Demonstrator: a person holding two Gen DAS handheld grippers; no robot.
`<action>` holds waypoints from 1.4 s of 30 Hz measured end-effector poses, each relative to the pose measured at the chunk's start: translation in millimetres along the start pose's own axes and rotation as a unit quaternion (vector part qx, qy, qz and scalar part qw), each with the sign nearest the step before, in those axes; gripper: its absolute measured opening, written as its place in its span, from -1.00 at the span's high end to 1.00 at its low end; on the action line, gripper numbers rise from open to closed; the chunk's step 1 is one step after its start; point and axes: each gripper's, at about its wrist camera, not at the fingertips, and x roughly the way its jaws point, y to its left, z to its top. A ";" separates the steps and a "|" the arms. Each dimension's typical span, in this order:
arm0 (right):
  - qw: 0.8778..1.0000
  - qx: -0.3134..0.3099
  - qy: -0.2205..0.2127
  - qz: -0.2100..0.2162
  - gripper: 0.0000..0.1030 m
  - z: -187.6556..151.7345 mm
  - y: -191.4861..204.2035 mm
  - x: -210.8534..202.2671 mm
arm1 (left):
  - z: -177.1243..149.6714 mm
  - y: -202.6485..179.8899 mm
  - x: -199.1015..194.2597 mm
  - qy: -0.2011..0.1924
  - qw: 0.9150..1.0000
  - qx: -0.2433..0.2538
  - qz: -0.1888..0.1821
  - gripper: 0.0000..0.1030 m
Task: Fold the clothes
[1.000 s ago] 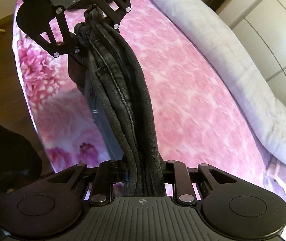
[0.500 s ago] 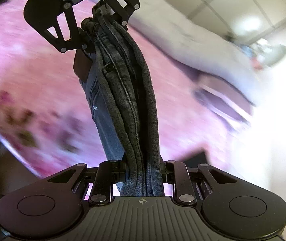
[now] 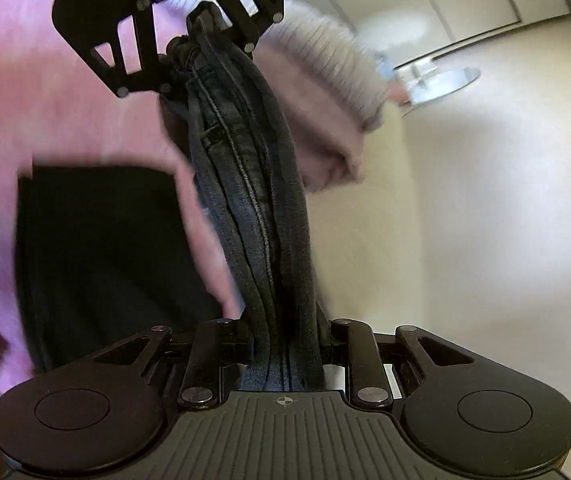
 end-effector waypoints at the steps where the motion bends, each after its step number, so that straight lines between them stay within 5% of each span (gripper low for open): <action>1: 1.000 -0.001 0.007 0.019 0.54 -16.5 18.9 21.3 | -0.2 -26.3 24.2 0.016 1.000 0.007 -0.023 0.32; 4: 0.993 -0.009 0.047 0.104 0.47 -58.4 76.9 74.3 | -4.5 -85.8 60.5 0.047 0.995 0.035 -0.083 0.17; 5: 0.991 -0.014 0.057 0.118 0.46 -66.5 93.0 81.5 | -6.4 -91.9 58.8 0.043 0.996 0.038 -0.066 0.17; 10: 0.996 0.013 0.064 0.068 -0.01 -88.3 107.3 60.1 | -27.1 -89.8 40.2 0.018 0.999 0.021 -0.027 0.08; 14: 0.992 0.060 0.072 0.081 0.02 -93.1 99.7 42.6 | -27.5 -82.2 49.0 0.020 0.998 0.023 -0.057 0.23; 15: 0.991 0.064 0.075 0.090 0.17 -91.8 95.9 39.6 | -26.2 -79.0 51.7 0.024 0.997 0.019 -0.065 0.28; 19: 0.988 0.082 0.083 0.102 0.42 -84.9 80.5 27.6 | -25.1 -64.7 31.5 0.009 0.999 0.015 -0.036 0.41; 23: 0.988 0.098 0.073 0.096 0.46 -80.7 89.9 1.3 | -28.8 -67.2 10.1 0.004 0.999 -0.002 -0.034 0.42; 30: 0.988 0.056 0.089 0.111 0.37 -82.1 117.5 10.2 | -38.4 -100.8 33.1 0.016 0.998 0.034 -0.043 0.31; 36: 0.981 0.093 0.119 0.118 0.27 -75.4 124.3 -15.2 | -55.7 -50.7 -2.2 0.030 0.991 -0.075 -0.104 0.24; 39: 0.967 0.175 0.109 0.148 0.27 -60.3 109.1 -25.4 | -69.6 -13.6 -24.2 -0.005 0.968 -0.196 -0.157 0.25; 42: 0.945 0.274 0.073 0.161 0.27 -47.9 78.9 -40.3 | -69.4 14.1 -21.5 -0.032 0.955 -0.251 -0.155 0.25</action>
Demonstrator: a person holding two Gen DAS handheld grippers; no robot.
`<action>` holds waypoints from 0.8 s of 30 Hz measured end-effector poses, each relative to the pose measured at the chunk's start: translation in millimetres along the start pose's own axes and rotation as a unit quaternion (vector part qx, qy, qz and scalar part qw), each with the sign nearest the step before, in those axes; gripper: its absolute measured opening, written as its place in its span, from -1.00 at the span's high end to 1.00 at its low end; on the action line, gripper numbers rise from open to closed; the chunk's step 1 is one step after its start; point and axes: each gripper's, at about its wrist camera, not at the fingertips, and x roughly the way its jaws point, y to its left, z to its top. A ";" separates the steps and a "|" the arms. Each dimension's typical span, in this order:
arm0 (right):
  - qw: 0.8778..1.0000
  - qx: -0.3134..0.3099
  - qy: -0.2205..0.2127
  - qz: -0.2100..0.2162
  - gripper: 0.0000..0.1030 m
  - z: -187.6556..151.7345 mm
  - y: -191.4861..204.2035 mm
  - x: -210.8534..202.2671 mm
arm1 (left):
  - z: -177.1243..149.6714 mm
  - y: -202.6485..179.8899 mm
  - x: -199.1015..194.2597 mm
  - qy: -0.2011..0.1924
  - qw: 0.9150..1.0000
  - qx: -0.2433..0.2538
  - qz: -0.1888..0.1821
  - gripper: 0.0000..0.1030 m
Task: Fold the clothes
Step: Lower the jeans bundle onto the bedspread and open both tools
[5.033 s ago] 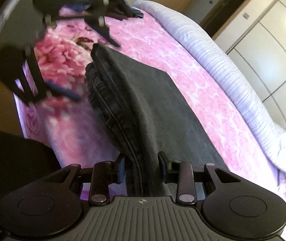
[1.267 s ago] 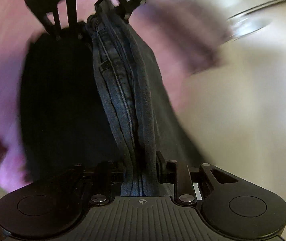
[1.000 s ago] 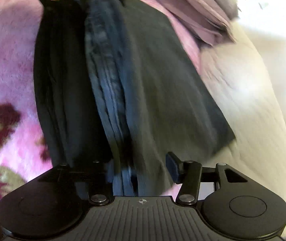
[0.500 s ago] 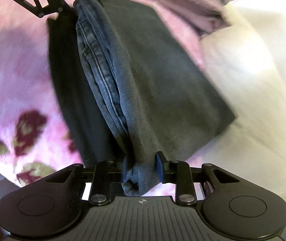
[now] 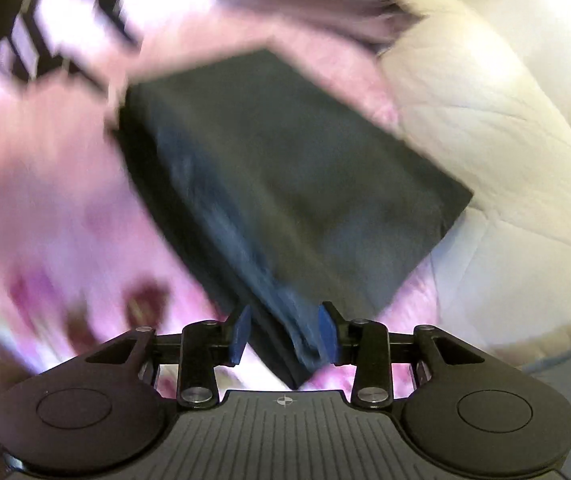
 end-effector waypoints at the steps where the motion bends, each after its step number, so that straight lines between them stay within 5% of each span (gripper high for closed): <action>1: 1.000 0.024 -0.012 0.002 0.27 12.4 -10.6 2.7 | 6.9 10.0 4.7 -0.002 1.000 -0.011 0.003 0.25; 10: 0.977 0.206 -0.060 -0.010 0.27 98.3 -157.8 105.4 | 35.0 80.4 104.1 0.058 0.995 -0.070 0.037 0.29; 12: 0.964 0.264 -0.034 0.003 0.27 96.5 -188.9 146.0 | 30.6 92.6 124.7 0.084 0.992 -0.092 0.015 0.27; 15: 0.933 0.356 0.007 0.061 0.28 77.3 -219.0 208.3 | 21.5 97.9 134.6 0.071 0.991 -0.117 0.009 0.26; 17: 0.923 0.377 -0.011 0.075 0.28 73.6 -228.5 214.5 | 21.7 102.0 135.1 0.071 0.990 -0.125 0.007 0.26; 22: 0.948 0.315 -0.041 0.015 0.27 78.6 -212.6 158.9 | 23.4 93.6 100.0 0.054 0.990 -0.125 0.026 0.27; 24: 0.944 0.322 -0.070 0.005 0.26 71.9 -197.2 132.5 | 24.7 87.3 76.1 0.039 0.988 -0.145 0.023 0.27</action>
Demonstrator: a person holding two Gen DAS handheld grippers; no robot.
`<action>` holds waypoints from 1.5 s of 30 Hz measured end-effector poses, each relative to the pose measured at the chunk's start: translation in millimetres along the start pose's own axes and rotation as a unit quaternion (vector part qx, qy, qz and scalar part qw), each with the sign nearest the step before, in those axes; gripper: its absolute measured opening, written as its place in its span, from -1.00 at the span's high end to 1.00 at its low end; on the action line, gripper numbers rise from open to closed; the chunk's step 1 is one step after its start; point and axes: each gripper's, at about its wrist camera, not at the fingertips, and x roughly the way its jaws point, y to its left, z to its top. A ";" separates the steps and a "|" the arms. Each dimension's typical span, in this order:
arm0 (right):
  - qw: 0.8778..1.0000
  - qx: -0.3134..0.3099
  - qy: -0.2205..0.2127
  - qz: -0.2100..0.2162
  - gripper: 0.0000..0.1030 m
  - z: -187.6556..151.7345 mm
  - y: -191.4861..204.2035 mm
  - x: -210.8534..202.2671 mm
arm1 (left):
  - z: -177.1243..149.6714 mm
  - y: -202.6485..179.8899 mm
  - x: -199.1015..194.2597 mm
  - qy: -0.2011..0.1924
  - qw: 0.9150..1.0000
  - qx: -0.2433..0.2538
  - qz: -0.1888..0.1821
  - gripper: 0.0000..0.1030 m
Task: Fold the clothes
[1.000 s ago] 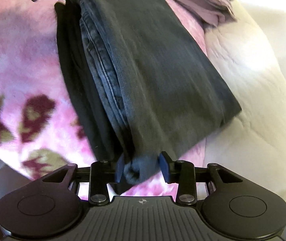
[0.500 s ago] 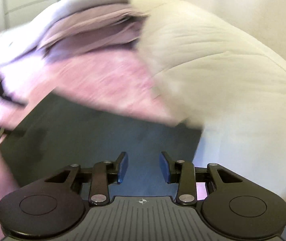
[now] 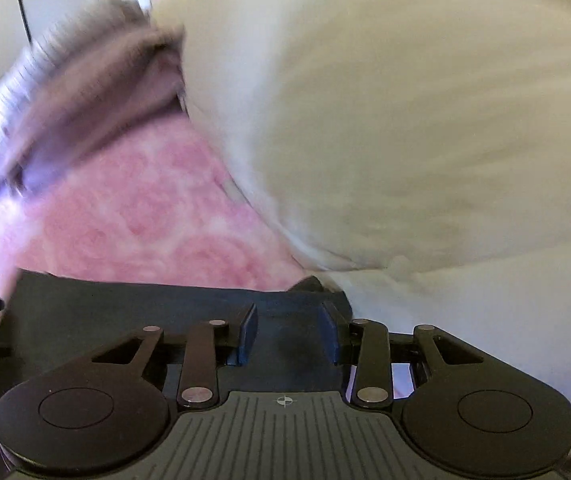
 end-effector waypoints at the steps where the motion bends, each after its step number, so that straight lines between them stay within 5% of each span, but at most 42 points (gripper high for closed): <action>1: 1.000 0.004 -0.008 -0.002 0.21 -9.7 6.3 -12.4 | -4.4 -1.6 0.3 0.009 1.000 -0.008 -0.004 0.27; 4: 1.000 0.004 0.020 0.005 -0.16 -44.1 22.5 -15.7 | -19.9 -10.9 17.2 0.044 0.999 -0.004 -0.013 0.26; 7: 0.996 -0.016 0.085 0.014 -0.29 -78.2 32.9 10.1 | -23.3 -15.3 29.5 0.059 0.998 0.007 -0.014 0.18; 10: 0.996 0.002 0.090 -0.008 -0.35 -84.2 37.5 -5.7 | -15.4 -21.8 7.9 0.064 0.998 -0.017 0.016 0.14; 13: 0.997 0.027 0.067 -0.017 -0.40 -96.4 48.7 -42.4 | -23.4 -46.1 -22.6 0.054 0.998 -0.021 0.026 -0.16; 15: 0.998 0.035 0.060 -0.008 -0.57 -114.6 60.6 -59.7 | -30.9 -64.3 -24.7 0.054 0.998 -0.014 0.038 -0.15; 20: 0.997 0.012 0.075 -0.029 -0.61 -149.2 82.7 -62.8 | -34.6 -70.4 -16.4 0.048 0.998 -0.026 0.038 -0.15; 24: 0.994 0.065 0.041 -0.076 -0.62 -153.3 103.8 -123.1 | -41.3 -66.3 -67.1 0.024 0.997 -0.058 0.033 -0.15; 28: 0.987 0.130 0.030 -0.092 -0.66 -183.1 143.0 -186.9 | -75.2 -68.7 -145.7 -0.014 0.993 -0.114 0.021 -0.55; 32: 0.980 0.172 0.017 -0.102 -0.66 -218.3 176.9 -244.0 | -108.5 -78.4 -208.5 -0.020 0.989 -0.146 -0.011 -0.63; 38: 0.980 0.173 -0.014 -0.099 -0.67 -234.6 225.0 -316.9 | -138.3 -100.4 -282.0 -0.019 0.986 -0.164 -0.014 -0.79; 45: 0.986 0.128 -0.012 -0.106 -0.69 -238.4 262.0 -354.2 | -149.0 -121.7 -332.6 -0.042 0.982 -0.184 -0.011 -0.89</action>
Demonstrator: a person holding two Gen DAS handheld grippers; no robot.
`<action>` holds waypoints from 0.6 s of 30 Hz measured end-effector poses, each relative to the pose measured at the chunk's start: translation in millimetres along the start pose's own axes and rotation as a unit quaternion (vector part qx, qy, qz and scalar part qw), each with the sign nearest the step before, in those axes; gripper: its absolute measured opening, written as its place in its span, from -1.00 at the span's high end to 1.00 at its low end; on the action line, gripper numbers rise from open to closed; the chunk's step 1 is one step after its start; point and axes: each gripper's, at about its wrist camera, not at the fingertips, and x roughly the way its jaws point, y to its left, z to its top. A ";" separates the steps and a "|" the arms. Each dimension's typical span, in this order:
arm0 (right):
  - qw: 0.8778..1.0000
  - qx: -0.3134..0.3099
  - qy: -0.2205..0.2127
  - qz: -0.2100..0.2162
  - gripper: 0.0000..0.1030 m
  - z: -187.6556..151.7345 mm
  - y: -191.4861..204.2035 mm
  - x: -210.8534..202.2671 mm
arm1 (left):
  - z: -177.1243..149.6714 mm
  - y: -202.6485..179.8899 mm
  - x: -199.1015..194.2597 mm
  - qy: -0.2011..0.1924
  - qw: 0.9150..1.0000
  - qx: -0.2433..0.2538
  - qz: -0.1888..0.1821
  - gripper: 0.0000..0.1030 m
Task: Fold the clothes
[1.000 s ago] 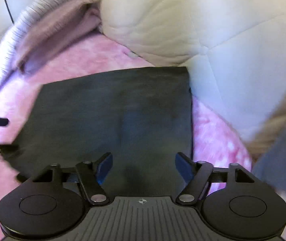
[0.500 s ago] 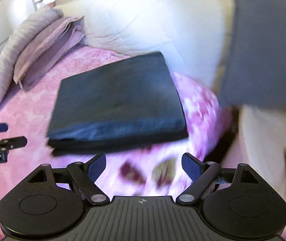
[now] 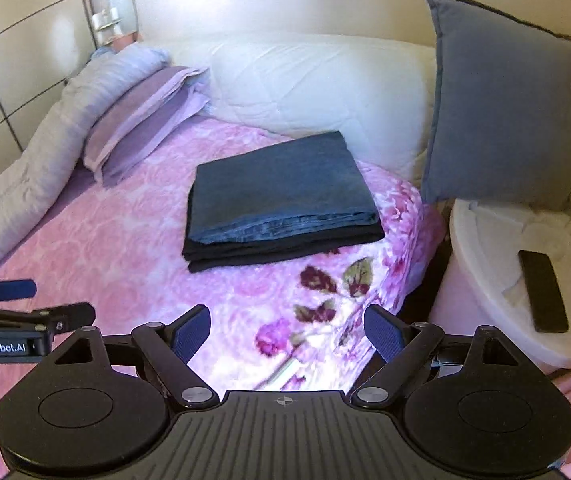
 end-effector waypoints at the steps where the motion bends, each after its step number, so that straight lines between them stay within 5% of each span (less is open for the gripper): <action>1: 1.000 -0.007 0.002 -0.002 -0.69 -1.3 1.9 -3.0 | -0.3 -4.4 -5.6 -0.004 1.000 0.003 -0.001 -0.89; 18: 0.995 -0.097 0.002 -0.010 -0.69 -1.8 -10.9 -28.1 | 4.2 -45.0 -19.8 0.005 0.997 -0.070 0.027 -0.88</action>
